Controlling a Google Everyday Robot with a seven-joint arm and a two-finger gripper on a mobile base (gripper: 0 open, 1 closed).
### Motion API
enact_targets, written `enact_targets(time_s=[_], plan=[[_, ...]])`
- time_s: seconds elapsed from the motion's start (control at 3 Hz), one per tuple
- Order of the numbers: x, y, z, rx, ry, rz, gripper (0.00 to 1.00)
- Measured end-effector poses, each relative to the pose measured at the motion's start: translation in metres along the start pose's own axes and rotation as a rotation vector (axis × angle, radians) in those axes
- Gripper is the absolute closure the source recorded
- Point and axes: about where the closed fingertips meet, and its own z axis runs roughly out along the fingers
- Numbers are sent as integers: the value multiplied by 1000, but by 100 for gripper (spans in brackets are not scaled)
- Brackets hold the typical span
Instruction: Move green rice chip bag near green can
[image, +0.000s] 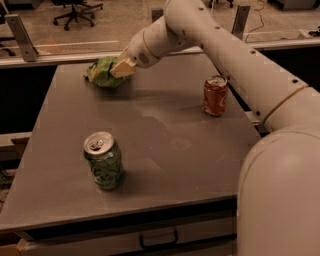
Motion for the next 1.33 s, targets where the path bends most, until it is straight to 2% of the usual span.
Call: enact_targets(time_s=[0.33,0.67,1.0,1.33], plan=[[-11,67,2,-182,-66,-103,100],[-15,113,-4,-312,-98,-177,100],[-5,144,-16,-415,-72,-221,100],[12,160,-39,-473,-3,-235,100]])
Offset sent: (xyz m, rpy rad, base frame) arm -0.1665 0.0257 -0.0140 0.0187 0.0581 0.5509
